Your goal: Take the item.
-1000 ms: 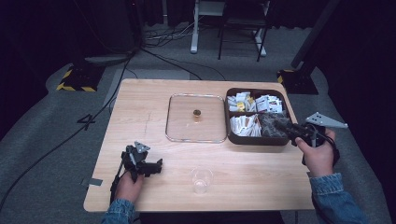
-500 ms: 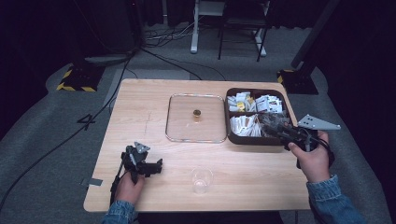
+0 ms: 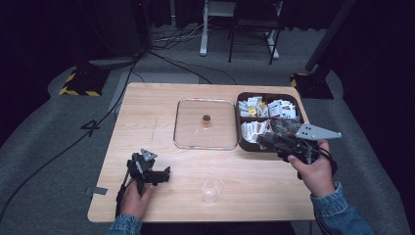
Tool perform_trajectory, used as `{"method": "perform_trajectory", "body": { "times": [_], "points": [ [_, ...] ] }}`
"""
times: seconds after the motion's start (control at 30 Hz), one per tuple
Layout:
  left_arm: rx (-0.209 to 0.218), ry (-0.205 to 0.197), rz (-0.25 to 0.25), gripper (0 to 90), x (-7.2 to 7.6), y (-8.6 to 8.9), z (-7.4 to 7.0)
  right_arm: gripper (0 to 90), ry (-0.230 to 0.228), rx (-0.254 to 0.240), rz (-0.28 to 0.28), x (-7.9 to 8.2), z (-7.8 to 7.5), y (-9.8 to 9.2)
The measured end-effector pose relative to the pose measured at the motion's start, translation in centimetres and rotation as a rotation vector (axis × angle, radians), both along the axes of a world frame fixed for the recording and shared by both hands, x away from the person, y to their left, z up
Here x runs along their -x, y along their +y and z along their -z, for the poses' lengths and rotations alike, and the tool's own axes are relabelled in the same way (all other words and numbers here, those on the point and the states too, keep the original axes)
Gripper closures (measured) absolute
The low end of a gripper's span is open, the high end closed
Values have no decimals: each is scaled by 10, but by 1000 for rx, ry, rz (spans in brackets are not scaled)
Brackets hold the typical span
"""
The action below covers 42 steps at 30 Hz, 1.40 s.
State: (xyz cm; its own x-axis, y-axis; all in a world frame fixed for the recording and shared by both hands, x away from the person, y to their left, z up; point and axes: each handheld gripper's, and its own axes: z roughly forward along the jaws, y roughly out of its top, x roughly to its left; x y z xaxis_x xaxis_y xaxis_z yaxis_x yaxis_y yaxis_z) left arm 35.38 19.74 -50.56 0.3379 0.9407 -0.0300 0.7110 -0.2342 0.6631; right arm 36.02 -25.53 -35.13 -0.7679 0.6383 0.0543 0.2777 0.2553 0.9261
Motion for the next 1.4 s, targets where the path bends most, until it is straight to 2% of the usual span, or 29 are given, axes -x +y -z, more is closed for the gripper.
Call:
{"method": "perform_trajectory", "body": {
  "times": [0.07, 0.23, 0.6, 0.7, 0.8, 1.1, 1.4],
  "points": [
    [0, 0, 0, 0, 0, 0, 0, 726, 2, -6, -6, 1, 0, 2],
    [-2, -1, 0, 0, 0, 0, 0, 726, 2, -39, -66, 10, 2, 22],
    [-4, 2, 10, 0, -1, -1, 0, 725, 6, -45, -159, 26, 3, 52],
    [-6, 2, 16, 0, -1, 0, 0, 725, 2, -57, -172, 29, 3, 56],
    [-6, 2, 16, 0, -1, 0, 0, 725, 5, -94, -198, 36, 5, 62],
    [-4, 3, 14, 0, -1, 0, 0, 724, 23, -74, -251, 46, 14, 81],
    [-7, 2, 15, 0, -2, 0, 0, 721, 27, -83, -308, 51, 24, 99]
  ]
}}
